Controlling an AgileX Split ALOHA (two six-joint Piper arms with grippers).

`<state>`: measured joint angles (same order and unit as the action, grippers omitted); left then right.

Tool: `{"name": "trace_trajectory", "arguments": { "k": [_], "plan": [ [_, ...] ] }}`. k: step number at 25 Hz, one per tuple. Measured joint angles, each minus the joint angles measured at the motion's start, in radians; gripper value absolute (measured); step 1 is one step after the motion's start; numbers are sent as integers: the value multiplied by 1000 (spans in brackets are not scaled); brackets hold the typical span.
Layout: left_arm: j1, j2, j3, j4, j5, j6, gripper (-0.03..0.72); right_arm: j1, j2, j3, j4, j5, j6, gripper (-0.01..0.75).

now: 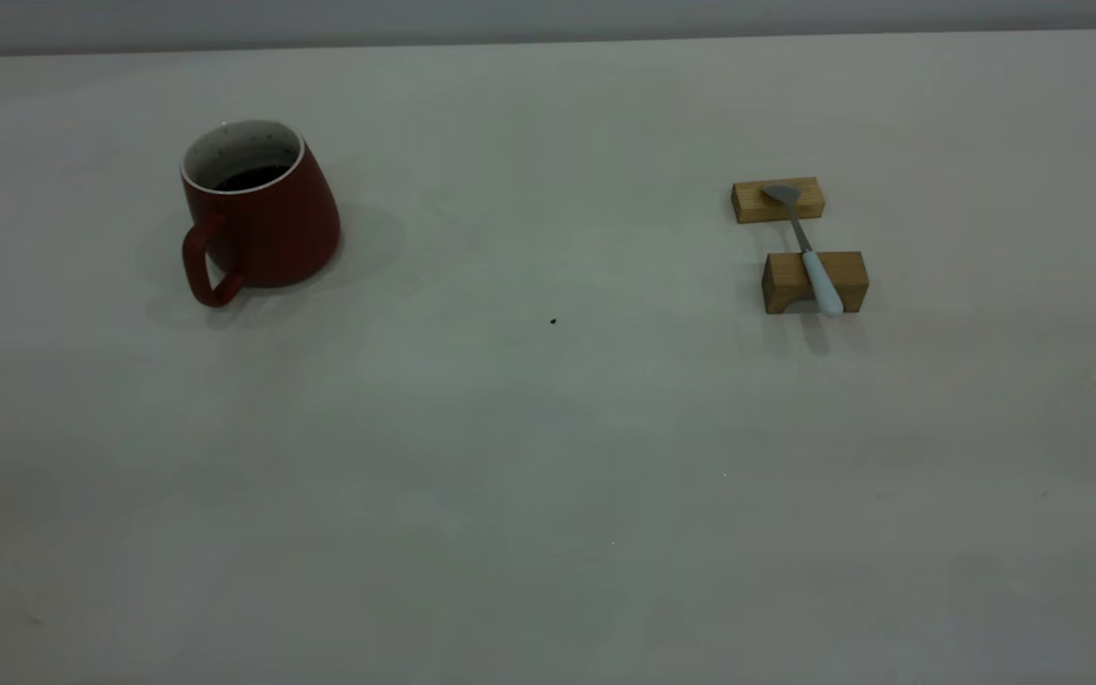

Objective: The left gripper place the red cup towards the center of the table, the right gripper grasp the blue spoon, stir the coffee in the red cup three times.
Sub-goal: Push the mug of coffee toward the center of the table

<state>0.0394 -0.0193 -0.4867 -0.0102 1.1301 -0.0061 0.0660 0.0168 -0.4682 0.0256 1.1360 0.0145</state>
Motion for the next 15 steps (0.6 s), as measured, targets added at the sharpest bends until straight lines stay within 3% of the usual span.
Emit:
{"name": "trace_trajectory", "arguments": {
  "k": [8,15],
  "plan": [
    [0,16,-27,0,6,-27,551,0,0,0,0,0,0,237],
    [0,321,-112,-2,-6,-70,551,0,0,0,0,0,0,237]
  ]
}}
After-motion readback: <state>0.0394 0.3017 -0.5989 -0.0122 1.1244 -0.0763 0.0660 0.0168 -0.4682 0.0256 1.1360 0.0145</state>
